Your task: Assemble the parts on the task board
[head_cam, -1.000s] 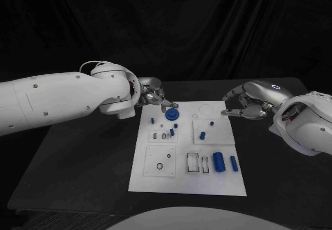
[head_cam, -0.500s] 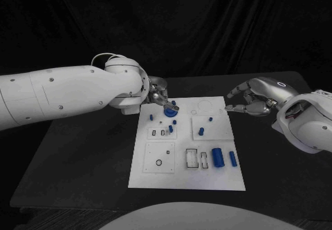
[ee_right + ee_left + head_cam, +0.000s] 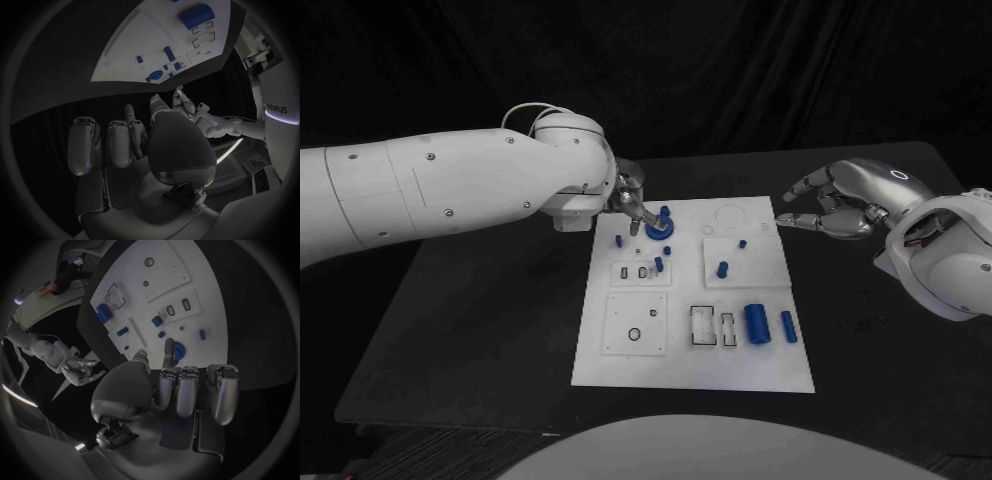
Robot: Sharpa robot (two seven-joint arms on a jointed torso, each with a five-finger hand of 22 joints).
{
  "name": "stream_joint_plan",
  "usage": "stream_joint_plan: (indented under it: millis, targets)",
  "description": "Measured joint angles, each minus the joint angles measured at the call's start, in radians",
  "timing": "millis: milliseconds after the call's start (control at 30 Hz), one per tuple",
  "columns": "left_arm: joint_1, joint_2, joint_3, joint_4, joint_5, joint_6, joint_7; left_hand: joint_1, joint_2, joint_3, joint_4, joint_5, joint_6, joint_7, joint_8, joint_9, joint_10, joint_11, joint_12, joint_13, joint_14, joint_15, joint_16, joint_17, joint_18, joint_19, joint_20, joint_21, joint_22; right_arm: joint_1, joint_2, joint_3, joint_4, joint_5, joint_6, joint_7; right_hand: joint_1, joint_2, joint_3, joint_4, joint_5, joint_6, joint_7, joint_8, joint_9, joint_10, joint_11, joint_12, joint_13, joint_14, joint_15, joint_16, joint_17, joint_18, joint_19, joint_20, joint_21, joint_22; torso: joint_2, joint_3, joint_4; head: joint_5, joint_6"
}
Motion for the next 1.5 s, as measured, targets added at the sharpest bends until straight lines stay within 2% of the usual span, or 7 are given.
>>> stream_joint_plan:
  millis: [133, 233, 400, 600, 900, 1300, 1500]
  targets:
    - [-0.022, 0.027, 0.0, -0.038, -0.001, 0.012, -0.012, -0.005, -0.005, 0.015, -0.007, 0.017, 0.002, -0.009, 0.017, 0.051, 0.0, -0.01, 0.0, 0.0, -0.002, -0.009, 0.0, 0.0, 0.0, 0.0, -0.011, 0.004, 0.0, -0.007, 0.0, 0.0, -0.002, -0.001, -0.005, 0.0, 0.0, 0.0, 0.0, 0.0, 0.004, 0.0, 0.0, 0.0, 0.0, 0.0, 0.0, 0.0, -0.002, 0.0, 0.0, 0.0, 0.0, 0.0, 0.0, 0.0, 0.0, 0.0, -0.001, 0.0015, -0.0007, 0.002, 0.0]
    - [-0.036, 0.036, 0.0, -0.051, -0.001, 0.015, -0.017, -0.005, -0.005, 0.019, -0.006, 0.021, 0.002, -0.009, 0.02, 0.067, 0.002, -0.012, 0.0, 0.0, -0.002, -0.009, 0.0, 0.0, 0.0, -0.002, -0.013, 0.004, 0.0, -0.01, 0.0, 0.0, -0.003, -0.001, -0.009, 0.0, 0.004, 0.004, 0.0, 0.0, 0.008, 0.0, 0.0, 0.0, 0.0, 0.0, 0.0, 0.0, -0.007, 0.0, 0.0, 0.0, 0.0, 0.0, 0.0, 0.0, 0.0, 0.0, -0.002, 0.002, 0.0006, -0.003, 0.0]
    - [-0.046, 0.039, -0.001, -0.064, -0.001, 0.019, -0.022, -0.005, -0.005, 0.023, -0.007, 0.025, -0.002, -0.012, 0.02, 0.078, 0.004, -0.014, 0.0, 0.0, -0.005, -0.012, 0.0, 0.0, 0.0, 0.002, -0.016, 0.004, 0.0, -0.015, 0.001, 0.0, -0.003, -0.001, -0.012, 0.0, 0.004, 0.004, 0.0, 0.0, 0.008, 0.0, 0.0, 0.0, 0.0, 0.0, 0.0, 0.0, -0.009, 0.0, 0.0, 0.0, 0.0, 0.0, 0.0, 0.0, 0.0, 0.0, -0.003, 0.0021, 0.0009, -0.006, 0.0]
    - [-0.065, 0.051, 0.0, -0.078, -0.002, 0.016, -0.025, -0.007, -0.007, 0.029, -0.007, 0.025, 0.001, -0.016, 0.032, 0.102, 0.0, -0.017, 0.0, 0.0, -0.002, -0.016, 0.0, 0.0, 0.0, 0.002, -0.016, 0.004, 0.0, -0.026, 0.004, 0.0, -0.01, -0.002, -0.017, 0.001, -0.001, 0.009, 0.0, 0.0, 0.015, 0.0, 0.0, 0.0, 0.0, 0.0, 0.0, -0.008, -0.015, 0.0, 0.0, 0.0, 0.0, 0.0, 0.0, 0.0, 0.0, 0.0, -0.003, 0.0022, 0.0018, -0.003, 0.0]
    - [-0.084, 0.052, 0.0, -0.077, -0.002, 0.004, -0.025, -0.017, -0.007, 0.033, -0.003, 0.014, -0.004, -0.021, 0.038, 0.147, 0.0, -0.017, 0.0, 0.0, -0.002, -0.016, 0.0, 0.0, 0.0, 0.0, -0.022, 0.004, 0.0, -0.038, 0.01, 0.0, -0.021, -0.002, -0.019, 0.001, -0.001, 0.009, 0.0, 0.0, 0.015, 0.0, 0.0, 0.0, 0.0, 0.0, 0.0, -0.008, -0.018, 0.0, 0.0, 0.0, 0.0, 0.0, 0.0, 0.0, 0.0, 0.0, -0.003, 0.0025, 0.0017, 0.0, 0.0]
    - [-0.114, 0.067, 0.0, -0.084, -0.002, -0.011, -0.012, -0.017, -0.007, 0.043, -0.007, 0.014, -0.011, -0.021, 0.038, 0.165, 0.0, -0.017, 0.0, 0.0, -0.002, -0.016, 0.0, 0.0, 0.0, 0.002, -0.023, 0.004, 0.0, -0.047, 0.014, 0.0, -0.029, -0.003, -0.02, 0.003, 0.003, 0.013, 0.0, 0.0, 0.02, 0.0, 0.0, 0.0, 0.0, 0.0, 0.0, -0.012, -0.022, 0.0, 0.0, 0.0, 0.0, 0.0, 0.0, 0.0, 0.0, 0.0, -0.004, 0.0028, 0.0018, -0.007, 0.0]
    - [-0.123, 0.075, 0.0, -0.09, -0.002, -0.013, -0.005, -0.017, -0.007, 0.048, -0.012, 0.019, -0.011, -0.021, 0.038, 0.173, 0.002, -0.019, 0.0, 0.0, -0.002, -0.016, 0.0, 0.0, 0.0, 0.002, -0.023, 0.004, 0.0, -0.051, 0.015, 0.0, -0.032, -0.003, -0.02, 0.003, 0.003, 0.013, 0.0, 0.0, 0.02, 0.0, 0.0, 0.0, 0.0, 0.0, 0.0, -0.017, -0.024, 0.0, 0.0, 0.0, 0.0, 0.0, 0.0, 0.0, 0.0, 0.0, -0.004, 0.0029, 0.0016, -0.011, 0.0]
